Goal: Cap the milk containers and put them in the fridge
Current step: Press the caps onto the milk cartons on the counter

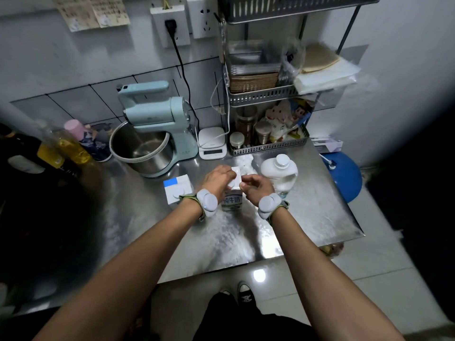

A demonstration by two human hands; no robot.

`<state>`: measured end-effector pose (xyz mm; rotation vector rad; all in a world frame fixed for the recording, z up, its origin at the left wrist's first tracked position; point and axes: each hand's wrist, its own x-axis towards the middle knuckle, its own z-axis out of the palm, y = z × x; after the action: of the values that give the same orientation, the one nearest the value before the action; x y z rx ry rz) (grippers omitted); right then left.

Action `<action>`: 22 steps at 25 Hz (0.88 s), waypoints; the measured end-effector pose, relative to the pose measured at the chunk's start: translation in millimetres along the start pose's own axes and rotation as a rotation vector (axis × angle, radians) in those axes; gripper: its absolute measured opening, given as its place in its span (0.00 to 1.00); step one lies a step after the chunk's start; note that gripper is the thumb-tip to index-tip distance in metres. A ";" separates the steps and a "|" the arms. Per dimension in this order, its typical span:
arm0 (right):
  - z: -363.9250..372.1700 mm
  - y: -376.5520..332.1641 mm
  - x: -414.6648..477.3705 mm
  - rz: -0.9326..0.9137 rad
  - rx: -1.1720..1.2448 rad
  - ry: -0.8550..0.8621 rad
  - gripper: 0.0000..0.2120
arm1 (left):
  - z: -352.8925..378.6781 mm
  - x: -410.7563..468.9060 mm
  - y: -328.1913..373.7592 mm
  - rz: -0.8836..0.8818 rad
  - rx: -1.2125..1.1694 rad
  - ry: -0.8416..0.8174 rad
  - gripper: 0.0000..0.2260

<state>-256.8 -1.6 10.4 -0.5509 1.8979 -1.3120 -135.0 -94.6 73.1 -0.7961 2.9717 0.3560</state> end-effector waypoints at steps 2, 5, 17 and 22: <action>-1.4 -4.7 -3.0 0.023 0.005 0.008 0.13 | -3.2 1.4 -2.3 0.021 -0.002 -0.027 0.16; -6.3 -11.3 -9.0 0.066 0.001 -0.018 0.14 | -3.5 -1.6 -5.8 -0.065 -0.144 0.008 0.16; -91.1 13.5 -37.7 0.394 0.122 0.069 0.14 | 48.3 -23.8 68.6 -0.124 -0.513 0.054 0.10; -134.0 12.2 -9.8 0.350 0.098 0.168 0.16 | 98.7 -1.7 105.2 -0.150 -0.530 -0.155 0.16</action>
<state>-354.0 90.2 28.3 -0.0531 1.9450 -1.2396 -187.5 17.6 -0.8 -0.9660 2.6704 1.1640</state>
